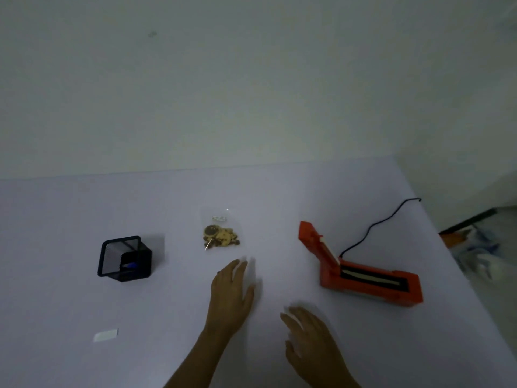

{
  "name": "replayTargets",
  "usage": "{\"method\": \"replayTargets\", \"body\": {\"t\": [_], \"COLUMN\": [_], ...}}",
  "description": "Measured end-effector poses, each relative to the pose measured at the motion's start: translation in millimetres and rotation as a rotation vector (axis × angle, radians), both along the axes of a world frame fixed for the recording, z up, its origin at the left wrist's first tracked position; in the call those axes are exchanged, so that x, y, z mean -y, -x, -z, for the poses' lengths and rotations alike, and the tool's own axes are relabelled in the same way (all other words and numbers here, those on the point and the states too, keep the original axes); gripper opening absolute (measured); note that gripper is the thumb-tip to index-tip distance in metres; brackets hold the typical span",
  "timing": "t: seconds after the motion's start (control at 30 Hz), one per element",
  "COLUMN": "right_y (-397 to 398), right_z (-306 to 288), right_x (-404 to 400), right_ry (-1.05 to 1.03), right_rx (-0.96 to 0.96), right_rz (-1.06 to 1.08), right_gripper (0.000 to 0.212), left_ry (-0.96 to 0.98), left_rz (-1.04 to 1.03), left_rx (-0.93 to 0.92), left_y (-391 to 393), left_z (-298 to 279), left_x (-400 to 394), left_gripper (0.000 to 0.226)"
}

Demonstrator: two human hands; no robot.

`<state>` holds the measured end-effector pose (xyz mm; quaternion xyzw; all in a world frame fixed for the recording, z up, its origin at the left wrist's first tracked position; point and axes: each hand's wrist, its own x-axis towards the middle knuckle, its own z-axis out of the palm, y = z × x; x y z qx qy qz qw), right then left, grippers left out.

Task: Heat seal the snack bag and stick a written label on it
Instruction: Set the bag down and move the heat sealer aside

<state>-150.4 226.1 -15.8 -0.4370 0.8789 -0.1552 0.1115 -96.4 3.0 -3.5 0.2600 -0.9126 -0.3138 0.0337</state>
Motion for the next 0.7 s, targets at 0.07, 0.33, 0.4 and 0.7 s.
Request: {"method": "replayTargets", "body": {"t": [0.07, 0.33, 0.4, 0.7], "right_y": [17, 160, 188, 235], "right_z": [-10, -44, -37, -7], "right_x": [-35, -151, -168, -196], "right_ry": [0.086, -0.105, -0.184, -0.147], "right_rx": [-0.061, -0.083, -0.041, 0.225], "right_rz": [0.071, 0.309, 0.299, 0.356], "right_gripper": [0.05, 0.102, 0.109, 0.074], "left_ry": [0.011, -0.047, -0.099, -0.133], "left_rz": [0.011, 0.04, 0.025, -0.056], "left_rx": [0.0, -0.014, -0.027, -0.1], "left_y": [12, 75, 86, 97], "left_z": [-8, -30, -32, -34], "left_x": [-12, -71, -89, -139], "left_gripper": [0.067, 0.065, 0.067, 0.06]}}
